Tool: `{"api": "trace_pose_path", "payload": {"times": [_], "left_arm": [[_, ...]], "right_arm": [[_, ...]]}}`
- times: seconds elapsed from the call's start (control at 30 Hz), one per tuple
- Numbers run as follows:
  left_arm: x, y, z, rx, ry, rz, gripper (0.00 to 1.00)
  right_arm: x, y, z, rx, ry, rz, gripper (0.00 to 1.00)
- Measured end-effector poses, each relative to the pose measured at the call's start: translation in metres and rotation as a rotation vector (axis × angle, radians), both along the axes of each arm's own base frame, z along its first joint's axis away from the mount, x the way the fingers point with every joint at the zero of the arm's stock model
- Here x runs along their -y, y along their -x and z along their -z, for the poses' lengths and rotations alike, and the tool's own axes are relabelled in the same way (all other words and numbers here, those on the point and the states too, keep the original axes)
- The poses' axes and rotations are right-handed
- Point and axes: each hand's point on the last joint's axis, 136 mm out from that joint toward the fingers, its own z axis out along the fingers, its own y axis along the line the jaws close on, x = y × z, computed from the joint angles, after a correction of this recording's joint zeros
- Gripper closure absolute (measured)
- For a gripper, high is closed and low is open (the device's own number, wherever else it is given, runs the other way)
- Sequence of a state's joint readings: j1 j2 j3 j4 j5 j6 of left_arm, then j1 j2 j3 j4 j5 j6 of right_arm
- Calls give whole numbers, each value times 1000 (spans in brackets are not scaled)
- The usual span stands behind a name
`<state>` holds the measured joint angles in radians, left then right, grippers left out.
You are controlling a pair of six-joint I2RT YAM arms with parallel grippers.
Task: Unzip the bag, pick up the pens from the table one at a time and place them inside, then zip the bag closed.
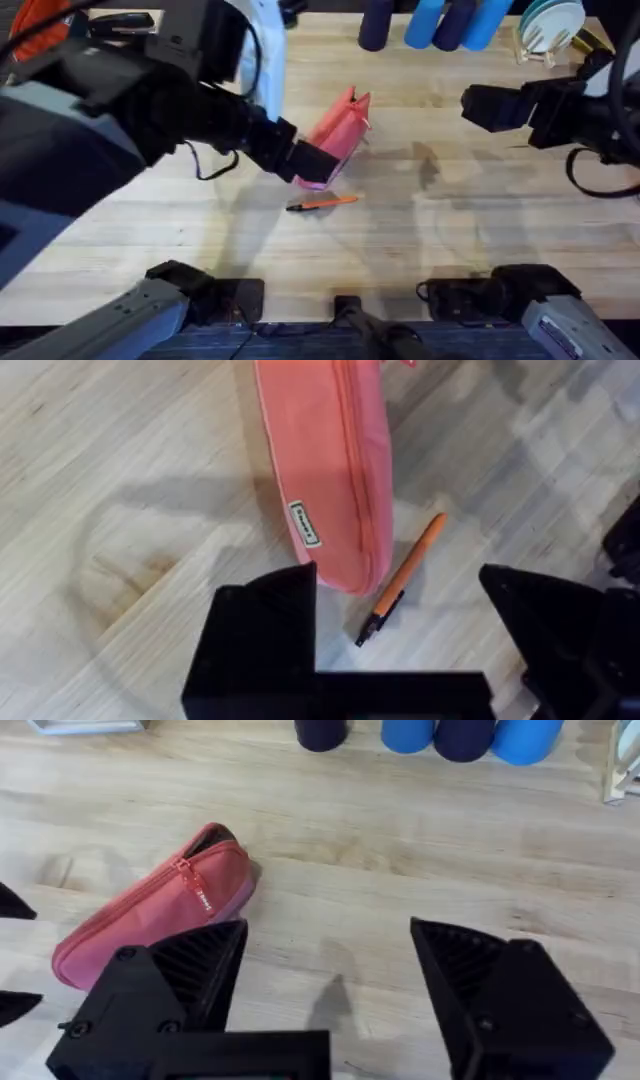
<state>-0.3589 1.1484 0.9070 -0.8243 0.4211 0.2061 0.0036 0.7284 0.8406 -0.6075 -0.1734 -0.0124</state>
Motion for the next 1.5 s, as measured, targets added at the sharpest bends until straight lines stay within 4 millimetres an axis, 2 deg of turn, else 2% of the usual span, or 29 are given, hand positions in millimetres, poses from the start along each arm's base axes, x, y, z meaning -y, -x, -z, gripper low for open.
{"api": "trace_pose_path", "payload": {"times": [0.23, 0.53, 0.77, 1.03, 1.17, 1.43, 1.5], "left_arm": [[13, 1, 18, -12, -10, 44, 5], [14, 1, 42, -76, -38, 49, 6], [17, -6, 48, -74, -37, 48, 26], [16, -3, 49, -89, -44, 48, 279], [11, 3, 53, -117, -65, 44, 475], [7, -1, 55, -103, -91, 31, 913], [7, -1, 55, -100, -92, 29, 952]], "right_arm": [[0, 0, 0, 0, 0, 0, 4], [0, 0, 0, 0, 0, 0, 4], [0, 0, 0, 0, 0, 0, 4], [0, 0, 0, 4, 16, -10, 4], [0, 0, 0, 7, 28, -18, 4], [0, 0, 0, 9, 34, -22, 5], [0, 0, 0, 9, 34, -22, 4]]}}
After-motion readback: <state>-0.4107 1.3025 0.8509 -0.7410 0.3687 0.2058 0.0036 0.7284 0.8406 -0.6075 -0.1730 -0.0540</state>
